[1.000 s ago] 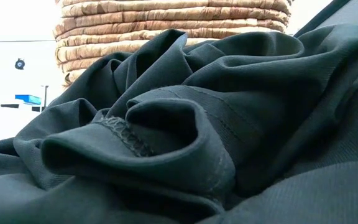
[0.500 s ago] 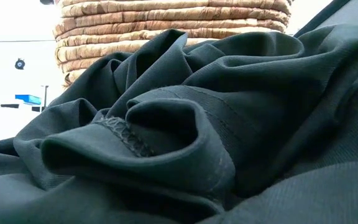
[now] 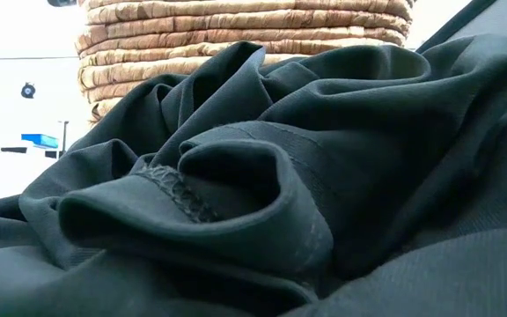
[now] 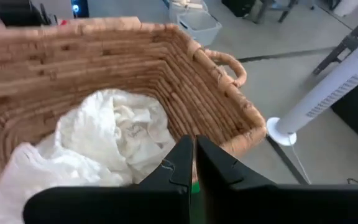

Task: Sort clothes
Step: Put the black polo shirt into the laundry organizer

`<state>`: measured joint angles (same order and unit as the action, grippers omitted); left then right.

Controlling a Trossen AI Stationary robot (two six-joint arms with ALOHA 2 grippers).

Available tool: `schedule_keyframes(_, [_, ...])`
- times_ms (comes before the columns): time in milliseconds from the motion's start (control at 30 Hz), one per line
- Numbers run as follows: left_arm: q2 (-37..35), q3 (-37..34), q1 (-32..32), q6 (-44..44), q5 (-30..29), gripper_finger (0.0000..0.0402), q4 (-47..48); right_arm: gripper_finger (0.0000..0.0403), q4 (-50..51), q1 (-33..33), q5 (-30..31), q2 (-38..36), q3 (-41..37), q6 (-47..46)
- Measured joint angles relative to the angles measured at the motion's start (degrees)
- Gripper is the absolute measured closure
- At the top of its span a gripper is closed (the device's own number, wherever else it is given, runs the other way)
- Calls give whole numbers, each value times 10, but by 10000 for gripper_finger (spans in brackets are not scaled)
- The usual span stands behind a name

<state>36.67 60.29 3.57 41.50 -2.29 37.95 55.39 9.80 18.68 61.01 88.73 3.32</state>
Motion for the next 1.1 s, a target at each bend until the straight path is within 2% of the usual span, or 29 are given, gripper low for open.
schedule_keyframes(133, [0, 0, 0, 1, -12, 401, -32, 390, -40, 0, -27, -28, -37, -1])
schedule_keyframes(267, [9, 0, 0, -44, -42, 401, -115, 390, -80, 0, -31, -45, -39, -15])
schedule_keyframes(367, [16, 0, 0, -66, -42, 401, -135, 390, -98, 0, -53, -52, -32, -12])
schedule_keyframes(533, [33, 0, 3, -55, 9, 401, -127, 390, -99, 0, -87, -56, -28, -25])
schedule_keyframes(667, [42, 1, 18, -60, 16, 401, -150, 390, -99, -1, -117, -58, -28, -39])
schedule_keyframes(833, [58, 34, 53, -102, 15, 401, -130, 390, -118, -2, -126, -58, -26, -66])
schedule_keyframes(967, [84, 77, 102, -134, 9, 401, -82, 390, -125, -2, -127, -54, 12, -84])
schedule_keyframes(1100, [126, 131, 174, -169, -48, 401, -30, 390, -126, -2, -127, -42, 66, -106])
